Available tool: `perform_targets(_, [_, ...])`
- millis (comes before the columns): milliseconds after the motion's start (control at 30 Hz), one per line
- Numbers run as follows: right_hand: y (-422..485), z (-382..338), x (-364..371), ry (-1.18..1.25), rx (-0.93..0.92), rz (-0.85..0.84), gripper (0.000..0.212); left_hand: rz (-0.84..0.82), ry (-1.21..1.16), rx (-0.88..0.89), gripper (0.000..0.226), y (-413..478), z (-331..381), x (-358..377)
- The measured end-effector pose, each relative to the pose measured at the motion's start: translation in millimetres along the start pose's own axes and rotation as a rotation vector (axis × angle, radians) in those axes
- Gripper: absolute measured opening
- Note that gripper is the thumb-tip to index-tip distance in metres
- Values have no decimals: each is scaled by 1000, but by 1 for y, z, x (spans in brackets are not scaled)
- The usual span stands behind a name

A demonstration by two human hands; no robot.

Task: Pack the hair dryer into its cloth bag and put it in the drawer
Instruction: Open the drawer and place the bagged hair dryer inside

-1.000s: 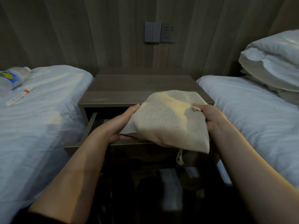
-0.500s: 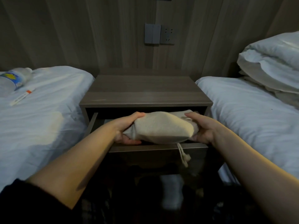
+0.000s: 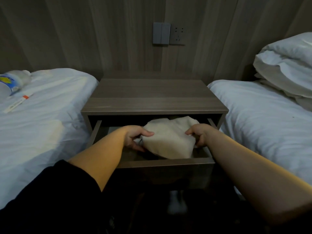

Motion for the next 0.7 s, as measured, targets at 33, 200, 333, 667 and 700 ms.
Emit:
perform_targets(33, [2,-1,0,-39,-17,-11,48,-6,29,-9,53,1,-2,0])
perform_targets(200, [17,8,4,-438,-42,-3,43,-8,203,32,62,5,-3,6])
perform_targets(333, [24,8,9,-796,-176,123,46,62,347,58,66,4,-5,10])
perform_targets(667, [-33,-4,3,-1020,-735,460,40,341,1125,549,48,-46,35,37])
perform_targets(700, [-45,1,1,-979,-820,412,36,247,1079,593,43,-59,37,44])
Point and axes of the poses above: each hand's wrist, its own y-axis towards the middle knuckle, its own x-axis out of the palm, z = x × y, the point moved 3 cm from there along y, towards the middle knuckle, and after that the axes turned 6 degrees about x, right-handed, at the moved point
